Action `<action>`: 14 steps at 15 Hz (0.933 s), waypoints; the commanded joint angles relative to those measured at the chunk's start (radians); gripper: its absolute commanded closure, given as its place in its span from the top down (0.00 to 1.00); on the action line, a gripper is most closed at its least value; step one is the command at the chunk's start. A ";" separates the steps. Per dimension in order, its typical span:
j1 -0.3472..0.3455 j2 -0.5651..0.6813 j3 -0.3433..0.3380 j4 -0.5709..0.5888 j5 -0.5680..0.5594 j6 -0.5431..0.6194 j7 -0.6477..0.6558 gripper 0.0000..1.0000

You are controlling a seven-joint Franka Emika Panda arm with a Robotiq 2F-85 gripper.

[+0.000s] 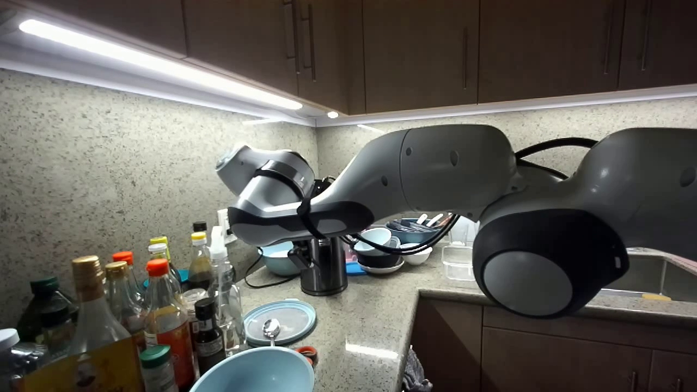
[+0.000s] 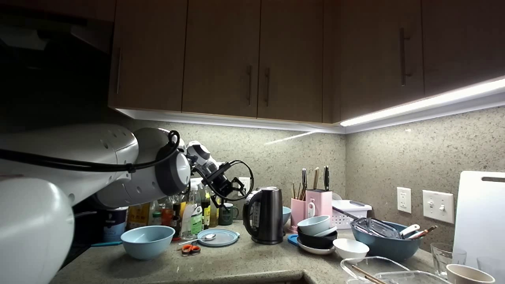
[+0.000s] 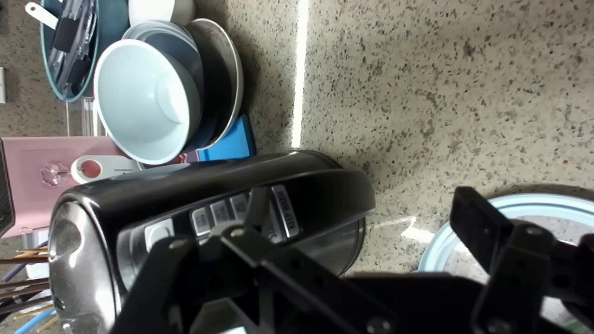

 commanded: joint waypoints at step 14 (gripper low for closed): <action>-0.011 0.021 -0.011 -0.004 -0.011 0.069 -0.003 1.00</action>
